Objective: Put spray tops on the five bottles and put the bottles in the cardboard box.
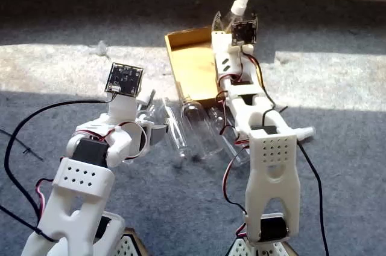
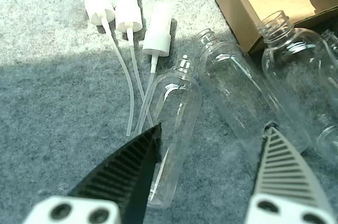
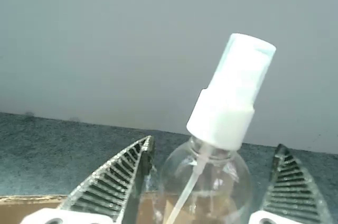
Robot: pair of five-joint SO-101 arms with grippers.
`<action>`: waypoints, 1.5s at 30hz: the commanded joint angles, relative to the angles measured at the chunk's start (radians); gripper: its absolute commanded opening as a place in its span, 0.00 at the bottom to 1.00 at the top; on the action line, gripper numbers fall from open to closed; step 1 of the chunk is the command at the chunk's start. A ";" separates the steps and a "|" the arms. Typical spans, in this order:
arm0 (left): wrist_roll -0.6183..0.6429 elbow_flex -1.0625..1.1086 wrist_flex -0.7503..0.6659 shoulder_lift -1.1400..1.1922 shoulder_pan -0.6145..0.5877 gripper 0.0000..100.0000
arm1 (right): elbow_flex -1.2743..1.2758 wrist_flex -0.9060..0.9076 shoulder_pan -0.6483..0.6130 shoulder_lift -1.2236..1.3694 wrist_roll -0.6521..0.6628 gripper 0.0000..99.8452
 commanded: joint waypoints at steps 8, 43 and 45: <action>-0.009 -0.007 -0.018 -0.007 -0.004 0.28 | -0.012 0.156 0.016 -0.248 0.012 0.30; -0.009 -0.007 -0.018 -0.007 -0.008 0.28 | -0.018 1.635 0.114 -0.739 0.172 0.27; -0.009 -0.007 -0.018 -0.007 -0.008 0.28 | -0.053 1.638 0.110 -0.668 0.175 0.26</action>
